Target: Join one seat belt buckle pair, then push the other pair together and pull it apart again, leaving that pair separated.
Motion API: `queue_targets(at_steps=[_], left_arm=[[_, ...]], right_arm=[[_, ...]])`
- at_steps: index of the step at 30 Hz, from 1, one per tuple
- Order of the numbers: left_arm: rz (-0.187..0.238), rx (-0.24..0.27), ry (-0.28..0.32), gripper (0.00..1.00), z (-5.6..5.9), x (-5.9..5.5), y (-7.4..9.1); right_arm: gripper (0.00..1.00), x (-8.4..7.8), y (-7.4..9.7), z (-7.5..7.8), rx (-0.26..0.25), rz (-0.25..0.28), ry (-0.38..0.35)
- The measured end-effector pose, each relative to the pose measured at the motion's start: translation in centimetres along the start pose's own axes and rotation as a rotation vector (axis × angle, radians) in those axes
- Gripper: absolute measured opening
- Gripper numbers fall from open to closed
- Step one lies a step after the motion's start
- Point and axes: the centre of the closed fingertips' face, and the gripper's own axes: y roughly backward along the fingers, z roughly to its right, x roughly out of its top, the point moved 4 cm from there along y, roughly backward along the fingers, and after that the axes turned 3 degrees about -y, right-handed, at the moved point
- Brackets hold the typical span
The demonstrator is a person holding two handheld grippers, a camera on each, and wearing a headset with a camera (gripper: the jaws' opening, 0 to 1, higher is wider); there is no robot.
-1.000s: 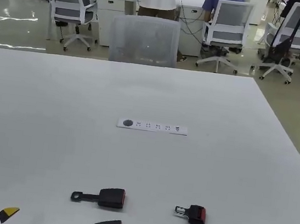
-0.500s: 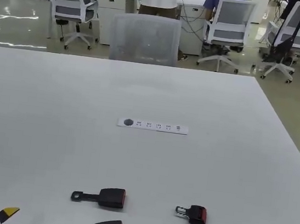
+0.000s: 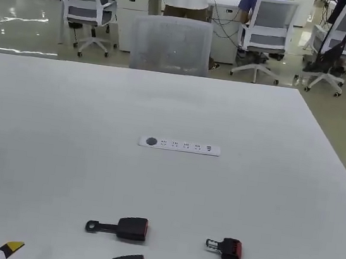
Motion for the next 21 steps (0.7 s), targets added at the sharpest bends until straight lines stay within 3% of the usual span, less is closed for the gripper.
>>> queue_targets(at_steps=[21], left_arm=[[-0.033, -0.005, -0.019, 0.91, 0.2, -0.4, 0.0]], right_arm=[[0.81, -0.9, -0.2, -0.3, -0.012, -0.029, -0.044]])
